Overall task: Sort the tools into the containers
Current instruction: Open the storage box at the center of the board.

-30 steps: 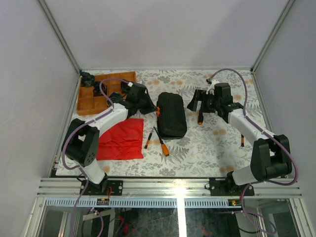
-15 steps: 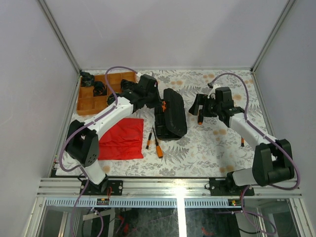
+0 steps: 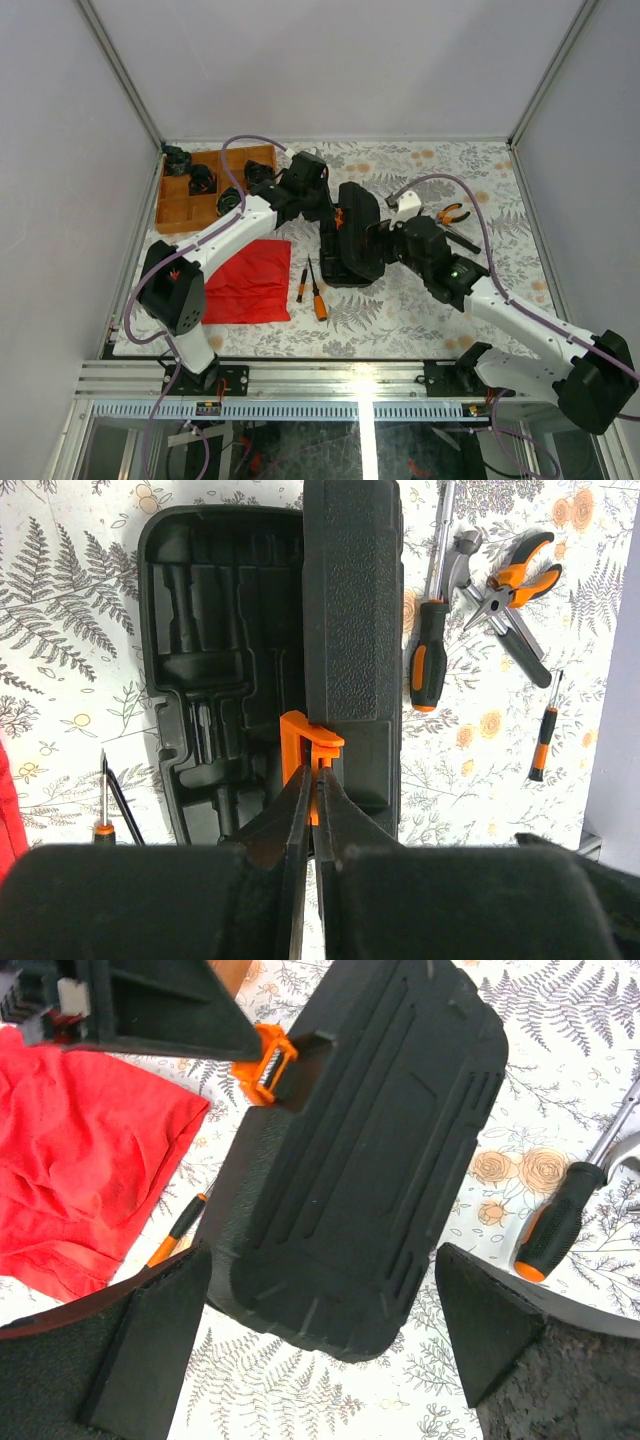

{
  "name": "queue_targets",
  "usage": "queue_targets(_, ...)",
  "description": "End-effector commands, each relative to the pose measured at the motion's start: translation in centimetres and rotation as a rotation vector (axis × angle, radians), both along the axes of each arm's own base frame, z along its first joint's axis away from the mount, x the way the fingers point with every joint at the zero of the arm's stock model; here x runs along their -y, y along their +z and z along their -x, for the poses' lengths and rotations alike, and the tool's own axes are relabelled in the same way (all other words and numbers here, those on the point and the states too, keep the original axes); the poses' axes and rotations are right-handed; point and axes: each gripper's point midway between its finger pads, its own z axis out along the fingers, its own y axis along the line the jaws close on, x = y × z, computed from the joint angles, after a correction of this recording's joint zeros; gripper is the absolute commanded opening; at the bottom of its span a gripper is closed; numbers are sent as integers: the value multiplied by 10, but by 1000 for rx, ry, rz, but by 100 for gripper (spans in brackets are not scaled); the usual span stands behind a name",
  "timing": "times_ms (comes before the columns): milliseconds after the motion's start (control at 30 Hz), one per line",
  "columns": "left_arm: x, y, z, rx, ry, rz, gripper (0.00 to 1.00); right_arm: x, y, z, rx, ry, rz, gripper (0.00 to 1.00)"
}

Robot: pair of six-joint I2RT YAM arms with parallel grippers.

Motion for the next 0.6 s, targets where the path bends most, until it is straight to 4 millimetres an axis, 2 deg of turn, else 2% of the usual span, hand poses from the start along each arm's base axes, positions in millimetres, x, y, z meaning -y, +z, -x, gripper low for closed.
queue_targets(0,8,7,3,-5,2,17,0,-10,26,-8,155,-87,62,99)
queue_targets(167,7,8,4,-6,10,22,0,-31,23,-5,183,-101,168,99)
queue_targets(500,7,8,5,-7,12,22,0,-60,-9,-3,226,-87,379,100)
queue_targets(567,7,7,6,-9,13,21,0,-60,-13,-5,234,-109,419,98)
